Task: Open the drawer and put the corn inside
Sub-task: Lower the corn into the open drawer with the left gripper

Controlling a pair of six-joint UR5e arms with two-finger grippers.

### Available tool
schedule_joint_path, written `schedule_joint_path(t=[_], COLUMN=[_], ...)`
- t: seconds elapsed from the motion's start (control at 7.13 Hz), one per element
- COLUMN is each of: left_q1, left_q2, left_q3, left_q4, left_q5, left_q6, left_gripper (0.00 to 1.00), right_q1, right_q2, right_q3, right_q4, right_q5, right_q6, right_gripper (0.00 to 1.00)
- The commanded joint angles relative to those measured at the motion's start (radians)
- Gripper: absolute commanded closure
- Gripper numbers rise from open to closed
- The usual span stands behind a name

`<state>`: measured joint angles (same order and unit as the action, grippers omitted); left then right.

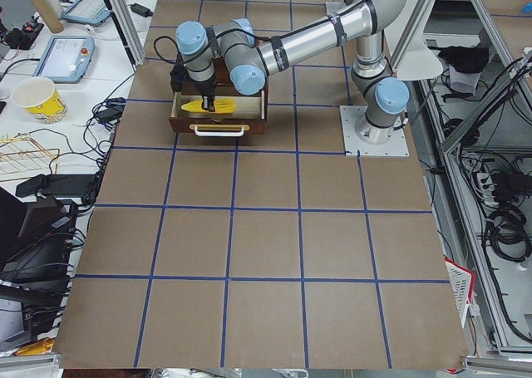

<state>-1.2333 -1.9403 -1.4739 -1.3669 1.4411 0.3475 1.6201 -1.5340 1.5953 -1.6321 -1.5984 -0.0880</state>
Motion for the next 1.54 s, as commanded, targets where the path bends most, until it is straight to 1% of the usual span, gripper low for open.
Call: schedule_joint_path(t=[0.0,0.14,0.28,0.42,0.56,0.84,1.12,1.26,1.4], left_q1=[0.000,0.000,0.000,-0.002,-0.002,-0.008,-0.011,-0.011,-0.018], left_q2=[-0.031,-0.035,-0.035,-0.035,-0.034,-0.019,0.010,0.030,0.046], left_q3=[-0.003,-0.008,-0.008,-0.008,-0.008,-0.006,0.006,0.023,0.061], left_q4=[0.028,0.028,0.028,0.026,0.026,0.019,-0.004,-0.041,-0.108], left_q5=[-0.030,-0.031,-0.031,-0.031,-0.031,-0.031,-0.025,-0.022,-0.016], left_q6=[0.005,0.001,0.005,0.004,0.004,0.001,-0.010,-0.016,-0.054], left_gripper=[0.88,0.66,0.41,0.21,0.11,0.00,0.00,0.00,0.00], right_q1=[0.001,0.001,0.001,0.001,-0.002,-0.002,-0.002,-0.002,-0.002], right_q2=[0.000,0.000,0.000,0.000,0.000,0.000,0.000,0.000,0.000], right_q3=[0.000,0.000,0.000,0.000,0.000,0.000,0.000,0.000,0.000], right_q4=[0.000,0.000,0.000,0.000,0.000,0.000,0.000,0.000,0.000], right_q5=[0.000,0.000,0.000,0.000,0.000,0.000,0.000,0.000,0.000], right_q6=[-0.001,0.001,-0.001,0.001,0.001,-0.001,-0.001,0.001,0.001], right_gripper=[0.00,0.00,0.00,0.00,0.00,0.00,0.00,0.00,0.00])
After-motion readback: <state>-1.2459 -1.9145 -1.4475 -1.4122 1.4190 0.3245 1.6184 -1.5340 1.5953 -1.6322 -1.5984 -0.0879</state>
